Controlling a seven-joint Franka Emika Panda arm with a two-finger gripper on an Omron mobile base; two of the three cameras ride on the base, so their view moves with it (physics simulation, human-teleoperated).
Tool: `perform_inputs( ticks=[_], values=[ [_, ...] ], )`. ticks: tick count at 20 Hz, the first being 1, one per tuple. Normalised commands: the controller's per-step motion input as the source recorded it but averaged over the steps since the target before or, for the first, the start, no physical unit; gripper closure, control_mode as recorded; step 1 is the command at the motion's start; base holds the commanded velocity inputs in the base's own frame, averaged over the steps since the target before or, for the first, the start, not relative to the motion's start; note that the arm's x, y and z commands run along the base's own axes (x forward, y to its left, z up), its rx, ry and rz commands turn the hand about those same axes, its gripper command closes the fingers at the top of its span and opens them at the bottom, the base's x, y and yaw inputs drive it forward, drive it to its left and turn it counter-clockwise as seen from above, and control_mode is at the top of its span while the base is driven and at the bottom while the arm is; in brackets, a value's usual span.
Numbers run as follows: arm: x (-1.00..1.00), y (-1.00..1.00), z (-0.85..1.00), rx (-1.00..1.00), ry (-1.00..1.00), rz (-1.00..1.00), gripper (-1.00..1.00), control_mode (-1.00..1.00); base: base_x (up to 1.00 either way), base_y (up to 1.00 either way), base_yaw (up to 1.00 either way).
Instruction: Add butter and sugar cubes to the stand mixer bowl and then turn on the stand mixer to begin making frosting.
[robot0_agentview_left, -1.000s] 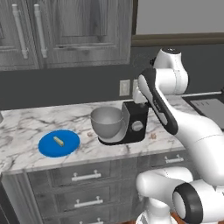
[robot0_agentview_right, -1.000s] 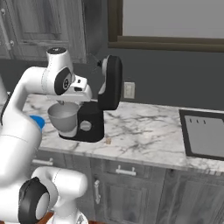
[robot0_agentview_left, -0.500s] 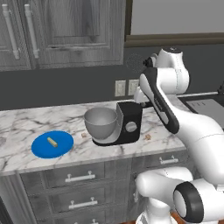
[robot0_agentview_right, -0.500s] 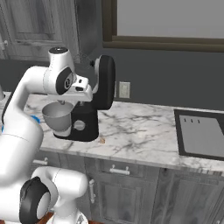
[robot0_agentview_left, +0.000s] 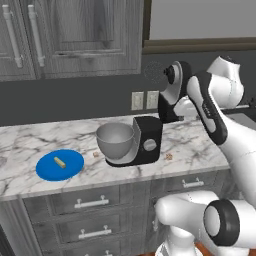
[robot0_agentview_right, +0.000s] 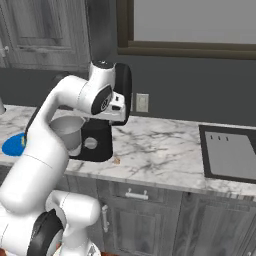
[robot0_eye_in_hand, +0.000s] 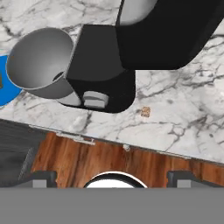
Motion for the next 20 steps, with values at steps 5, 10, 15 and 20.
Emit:
perform_inputs(
  ticks=[5, 10, 15, 20],
  values=[
    [0.0, -0.65, -0.26, 0.2, -0.06, 0.42, -1.0, -1.0, 0.0, 0.0, 0.0],
    [0.0, -0.29, -0.41, 0.2, -0.2, 0.55, -1.0, -1.0, 0.0, 0.0, 0.0],
    [0.0, 0.0, -0.39, 0.2, -0.32, 0.48, -1.0, -1.0, 0.0, 0.0, 0.0],
    [0.0, 0.01, -0.3, 0.2, -0.3, 0.28, -1.0, -1.0, 0.0, 0.0, 0.0]
  ],
)
